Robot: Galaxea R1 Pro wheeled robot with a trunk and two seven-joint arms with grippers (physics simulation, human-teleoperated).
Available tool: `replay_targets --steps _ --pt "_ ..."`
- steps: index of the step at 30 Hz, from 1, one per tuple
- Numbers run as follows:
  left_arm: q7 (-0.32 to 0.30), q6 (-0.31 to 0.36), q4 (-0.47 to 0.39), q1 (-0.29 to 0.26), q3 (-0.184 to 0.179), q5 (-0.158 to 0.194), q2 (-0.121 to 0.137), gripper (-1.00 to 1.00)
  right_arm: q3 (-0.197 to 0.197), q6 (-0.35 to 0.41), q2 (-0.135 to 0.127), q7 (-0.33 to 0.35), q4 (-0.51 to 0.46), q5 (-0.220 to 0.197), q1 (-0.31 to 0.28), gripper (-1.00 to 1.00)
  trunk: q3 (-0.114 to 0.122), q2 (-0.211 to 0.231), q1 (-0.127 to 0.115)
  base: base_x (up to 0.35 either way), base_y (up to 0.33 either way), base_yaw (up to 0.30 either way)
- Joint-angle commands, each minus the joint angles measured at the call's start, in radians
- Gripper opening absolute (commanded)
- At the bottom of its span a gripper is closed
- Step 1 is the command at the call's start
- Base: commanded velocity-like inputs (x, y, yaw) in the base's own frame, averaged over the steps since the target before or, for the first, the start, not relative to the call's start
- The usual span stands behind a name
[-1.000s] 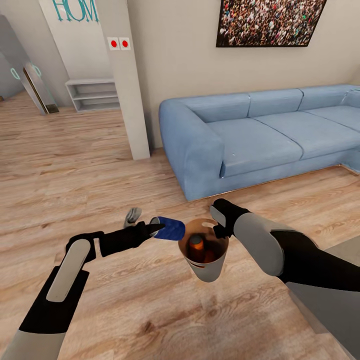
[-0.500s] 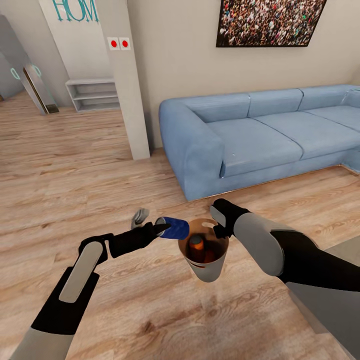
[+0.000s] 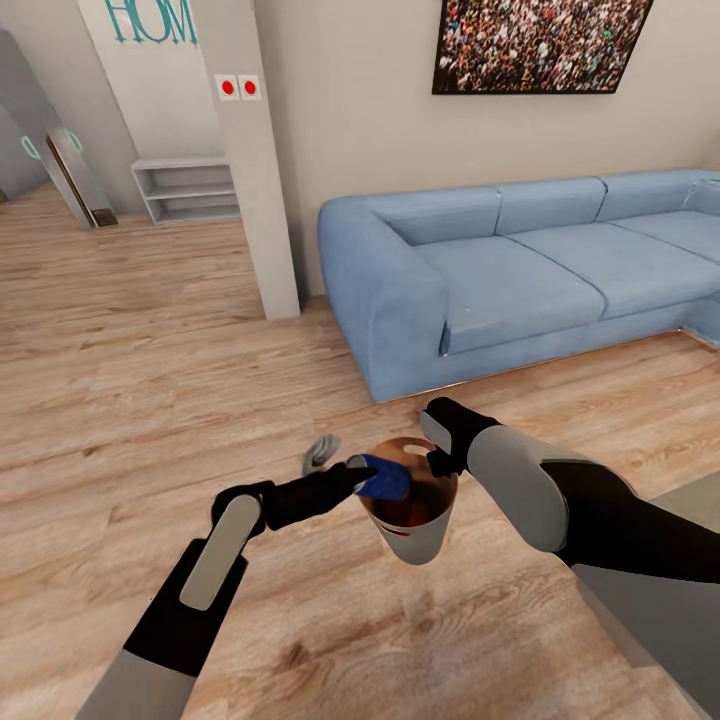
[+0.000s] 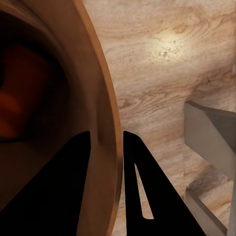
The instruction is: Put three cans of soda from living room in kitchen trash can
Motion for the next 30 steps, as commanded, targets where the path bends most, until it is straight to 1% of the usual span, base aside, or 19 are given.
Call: replay_targets --steps 1,2,4,7,11,14,16,17,19,20,25,29,30 --pt "0.0 -0.009 0.007 0.0 -0.007 -0.003 -0.004 -1.0 -0.004 -0.001 0.0 0.0 0.0 -0.003 0.0 -1.0 0.0 0.0 0.0 0.0 0.0 0.0" --pt "0.0 -0.013 0.009 0.0 -0.012 -0.004 -0.005 -1.0 -0.004 -0.001 0.0 0.0 0.001 -0.003 0.0 -1.0 0.0 0.0 0.0 0.0 0.0 0.0" --pt "0.001 -0.023 0.015 -0.001 -0.031 -0.008 -0.008 -1.0 -0.004 -0.001 0.0 0.0 0.001 -0.003 0.0 -1.0 0.0 0.0 0.0 0.0 0.0 0.0" --pt "0.002 -0.029 0.018 -0.001 -0.042 -0.01 -0.009 -1.0 -0.004 -0.001 0.0 0.0 0.001 -0.003 0.0 -1.0 0.0 0.0 0.0 0.0 0.0 0.0" --pt "0.004 -0.067 0.023 -0.002 -0.051 -0.011 -0.01 -1.0 -0.004 -0.001 0.0 0.0 0.001 -0.004 0.0 -1.0 0.0 0.0 0.0 0.0 0.0 0.0" --pt "0.006 -0.086 0.045 -0.003 -0.071 -0.012 -0.012 -1.0 -0.004 -0.001 0.0 0.0 0.001 -0.004 0.0 -1.0 0.0 0.0 0.0 0.0 0.0 0.0" --pt "0.007 -0.098 0.061 -0.003 -0.099 -0.012 -0.014 -1.0 -0.004 -0.001 0.0 0.0 0.001 -0.004 0.0 -1.0 0.0 0.0 0.0 0.0 0.0 0.0" --pt "0.007 -0.103 0.064 -0.003 -0.104 -0.012 -0.014 -1.0 -0.004 -0.001 0.0 0.0 0.001 -0.004 0.0 -1.0 0.0 0.0 0.0 0.0 0.0 0.0" --pt "0.009 -0.144 0.072 -0.003 -0.117 -0.013 -0.015 -1.0 -0.004 -0.001 0.0 0.0 0.001 -0.005 0.0 -1.0 0.0 0.0 0.0 0.0 0.0 0.0" --pt "0.01 -0.153 0.075 -0.003 -0.121 -0.013 -0.015 -1.0 -0.004 -0.001 0.0 0.0 0.001 -0.005 0.0 -1.0 0.0 0.0 0.0 0.0 0.0 0.0" --pt "0.012 -0.188 0.107 -0.004 -0.172 -0.013 -0.017 -1.0 -0.005 -0.001 0.0 0.0 0.001 -0.005 0.0 -1.0 0.0 0.0 0.0 0.0 0.0 0.0" --pt "0.013 -0.195 0.117 -0.005 -0.181 -0.014 -0.022 -1.0 -0.004 -0.001 0.0 0.0 0.001 -0.005 0.0 -1.0 0.0 0.0 0.0 0.0 0.0 0.0" --pt "0.013 -0.208 0.122 -0.005 -0.183 -0.02 -0.023 -1.0 -0.004 -0.001 0.0 0.0 0.002 -0.005 0.0 -1.0 0.0 0.0 0.0 0.0 0.0 0.0"
